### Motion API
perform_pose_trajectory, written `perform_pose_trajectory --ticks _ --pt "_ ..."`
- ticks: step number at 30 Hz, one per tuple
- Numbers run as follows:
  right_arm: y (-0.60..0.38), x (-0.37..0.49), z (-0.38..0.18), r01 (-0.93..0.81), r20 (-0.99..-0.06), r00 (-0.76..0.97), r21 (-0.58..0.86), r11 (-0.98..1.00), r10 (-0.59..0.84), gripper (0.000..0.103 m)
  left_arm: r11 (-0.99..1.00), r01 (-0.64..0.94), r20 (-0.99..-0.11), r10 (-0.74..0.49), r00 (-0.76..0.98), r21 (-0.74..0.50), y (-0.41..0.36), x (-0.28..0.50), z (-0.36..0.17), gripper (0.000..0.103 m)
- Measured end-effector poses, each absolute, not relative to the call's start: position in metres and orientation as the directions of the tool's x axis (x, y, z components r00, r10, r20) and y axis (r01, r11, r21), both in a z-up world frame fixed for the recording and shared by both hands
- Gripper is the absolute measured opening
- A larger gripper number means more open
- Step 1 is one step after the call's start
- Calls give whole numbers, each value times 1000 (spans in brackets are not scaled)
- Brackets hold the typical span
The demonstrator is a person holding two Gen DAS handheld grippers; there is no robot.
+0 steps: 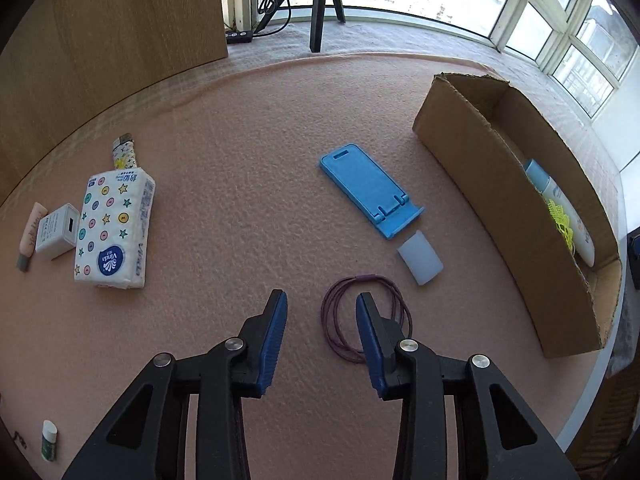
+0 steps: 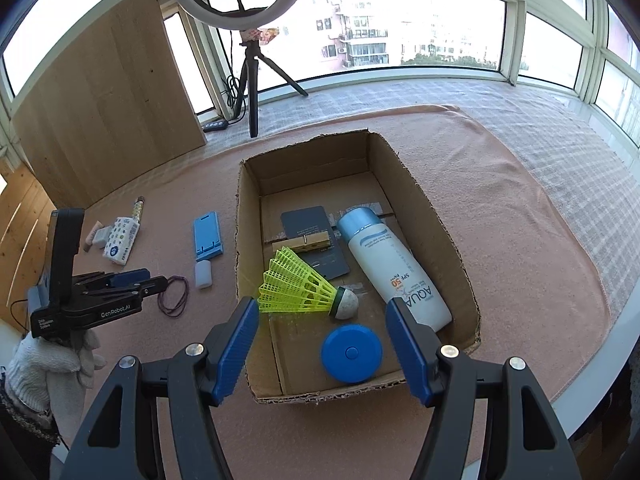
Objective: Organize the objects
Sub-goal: 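Move the left gripper to the purple rubber band and close on it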
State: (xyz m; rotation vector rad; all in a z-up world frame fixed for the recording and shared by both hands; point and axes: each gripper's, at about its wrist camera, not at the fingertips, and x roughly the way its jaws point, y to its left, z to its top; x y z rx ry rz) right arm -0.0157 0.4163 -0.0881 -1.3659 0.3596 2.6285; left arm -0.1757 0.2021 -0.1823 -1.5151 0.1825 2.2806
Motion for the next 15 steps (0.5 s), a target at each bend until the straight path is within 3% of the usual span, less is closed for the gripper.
perform_pose_trajectory --ticks 5,9,15 --pt "407 -16 -89 -236 -824 -566 139 -962 20 62 -906 -413 -911 242 -335 -88 209 -173 -189 37" --pt "397 -17 -85 -209 -816 -578 168 -963 -17 62 -915 -398 -909 216 -356 -61 204 -174 -189 13" --pt "368 -29 -84 -127 -812 -579 177 -976 -72 62 -914 -406 -906 161 -391 12 198 -169 -187 6"
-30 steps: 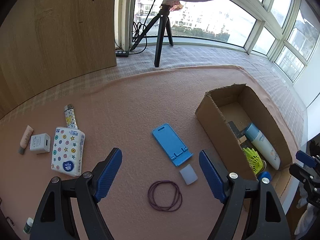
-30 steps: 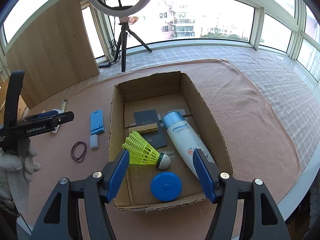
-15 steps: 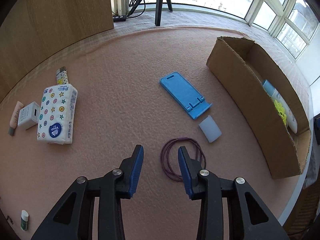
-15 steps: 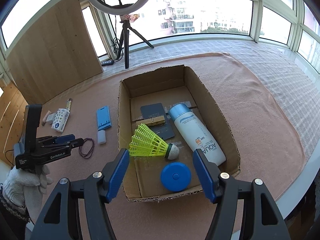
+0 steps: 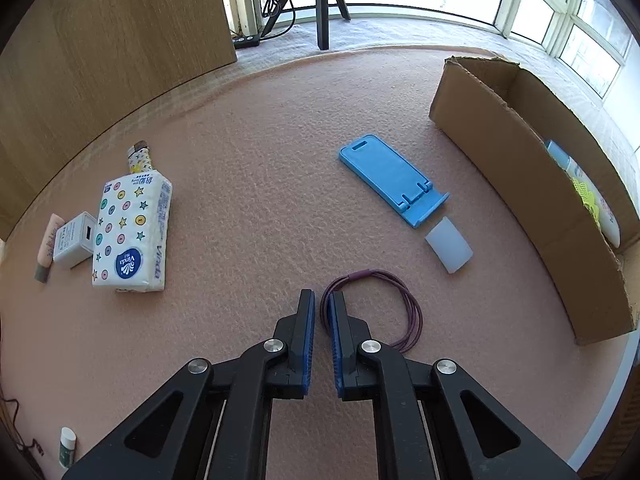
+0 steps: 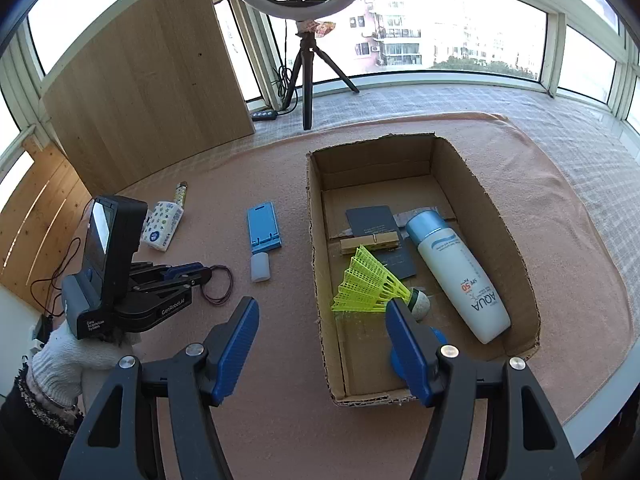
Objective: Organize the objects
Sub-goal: 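Move the left gripper to the purple rubber band and close on it, then grasp the white block with the right gripper while the left gripper holds the rubber band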
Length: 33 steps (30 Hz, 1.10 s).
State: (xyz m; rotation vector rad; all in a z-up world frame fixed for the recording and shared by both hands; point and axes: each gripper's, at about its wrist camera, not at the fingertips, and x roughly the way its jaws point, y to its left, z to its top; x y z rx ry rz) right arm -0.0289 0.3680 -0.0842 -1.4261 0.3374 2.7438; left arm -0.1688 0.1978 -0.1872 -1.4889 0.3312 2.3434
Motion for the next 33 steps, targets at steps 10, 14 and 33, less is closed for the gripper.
perform_pose_trajectory --ticks 10,14,33 --pt "311 -59 -97 0 -828 -538 188 -982 -158 62 -941 -338 -908 151 -390 -11 144 -159 -187 5" --pt "296 -78 -112 23 -853 -494 181 -983 -169 54 -950 -310 -908 148 -391 -22 125 -152 -187 4" --pt "278 -151 -174 -23 -947 -318 47 -999 -38 28 -966 -235 -900 195 -391 -107 84 -132 -185 4"
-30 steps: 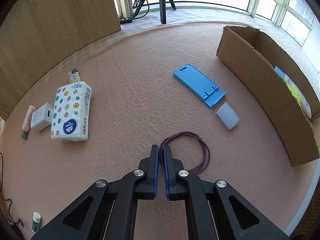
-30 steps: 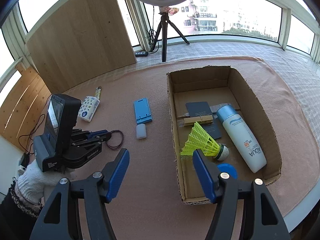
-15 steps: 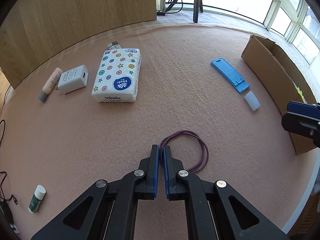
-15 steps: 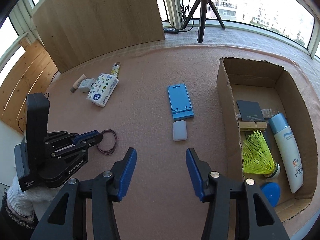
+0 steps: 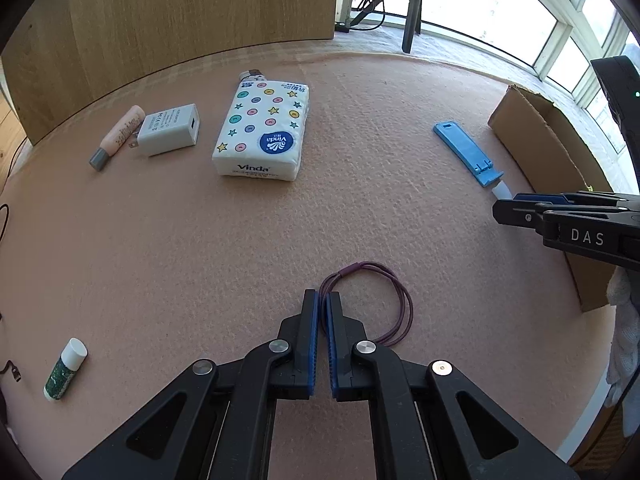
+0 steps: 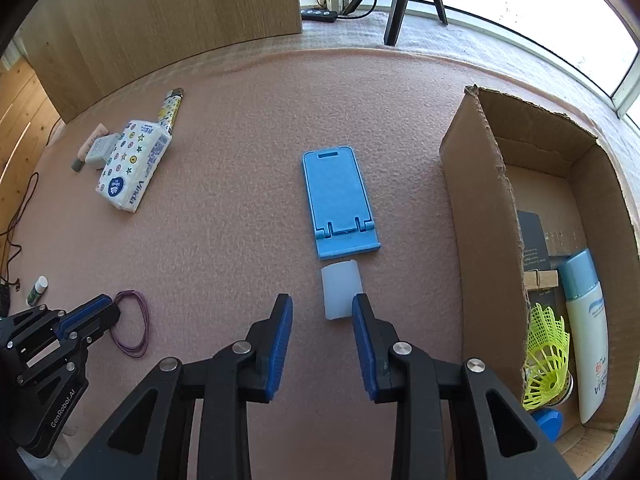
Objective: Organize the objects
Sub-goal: 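Grasp the white block with the right gripper while the left gripper holds the rubber band, then carry the rubber band and white block into the box and open both grippers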
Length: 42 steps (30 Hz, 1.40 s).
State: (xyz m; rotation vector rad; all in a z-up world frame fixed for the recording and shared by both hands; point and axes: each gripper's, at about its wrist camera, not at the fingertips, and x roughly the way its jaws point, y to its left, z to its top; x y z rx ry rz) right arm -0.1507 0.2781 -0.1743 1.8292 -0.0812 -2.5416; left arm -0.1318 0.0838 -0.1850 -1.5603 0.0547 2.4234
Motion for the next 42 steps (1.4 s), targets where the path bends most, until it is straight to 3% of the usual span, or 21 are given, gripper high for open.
perform_pose_trajectory --ticks 7,11,16,21,31,42 --pt "279 -156 -176 -23 -948 -319 27 -999 -18 28 -967 -225 -900 198 -388 -115 81 -128 -185 4" --pt "278 -155 -176 -9 -946 -323 6 -1000 -3 10 -968 -215 -899 205 -388 -128 81 -130 -187 4" --pt "289 -152 -174 -27 -941 -334 67 -997 -54 7 -970 -201 -895 209 -393 -138 77 -129 -185 4" --pt "301 -143 -166 -55 -924 -353 176 -983 -146 6 -969 -201 -882 220 -416 -146 76 -123 -173 4" --pt "311 -106 -128 -46 -879 -427 253 -966 -210 6 -958 -232 -844 262 -468 -168 80 -115 -136 3" --pt "353 -58 -80 -85 -838 -525 224 -971 -148 6 -928 -330 -779 334 -530 -173 119 -116 -80 3"
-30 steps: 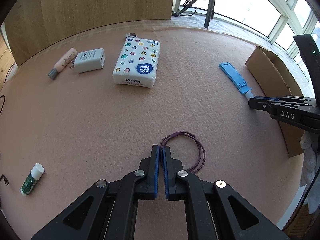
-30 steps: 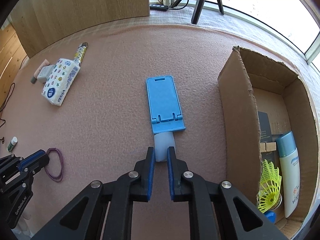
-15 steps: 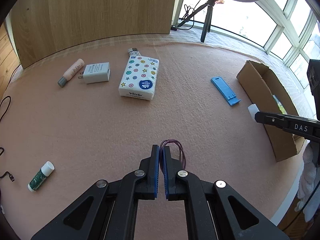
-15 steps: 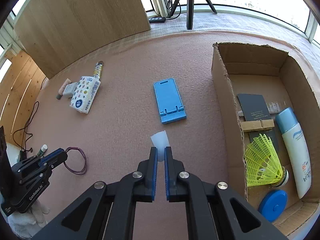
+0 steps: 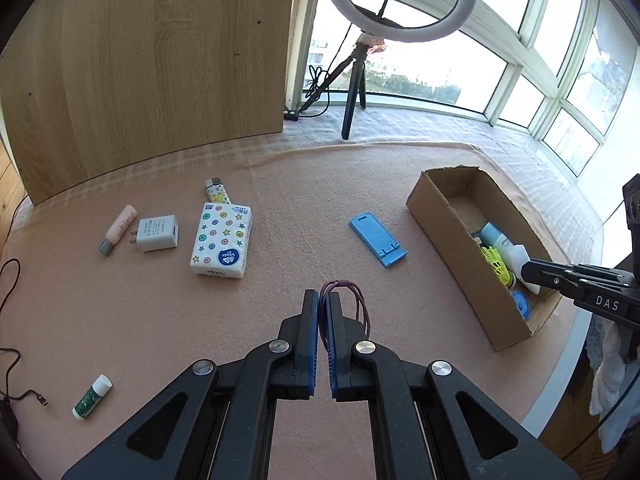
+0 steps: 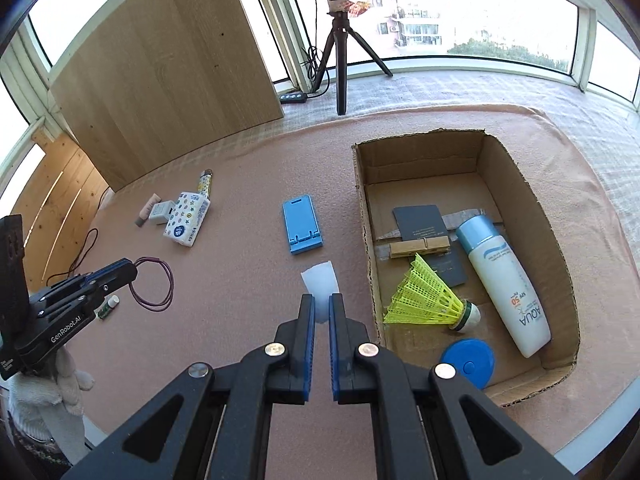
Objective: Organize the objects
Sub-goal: 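Carry the rubber band and white block into the box and open both grippers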
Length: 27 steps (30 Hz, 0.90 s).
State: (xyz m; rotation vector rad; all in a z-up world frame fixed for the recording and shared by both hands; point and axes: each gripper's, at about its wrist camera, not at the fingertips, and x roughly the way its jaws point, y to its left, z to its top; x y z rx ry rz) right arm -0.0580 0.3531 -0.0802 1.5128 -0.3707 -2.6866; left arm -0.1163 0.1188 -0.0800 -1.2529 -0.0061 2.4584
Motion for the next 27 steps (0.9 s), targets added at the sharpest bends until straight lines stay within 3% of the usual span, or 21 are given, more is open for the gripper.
perform_pose_trajectory --ticks 27 --pt "446 -17 -57 -194 -817 -576 136 -972 1 6 -822 -540 -714 486 -503 -179 302 -170 -50 3"
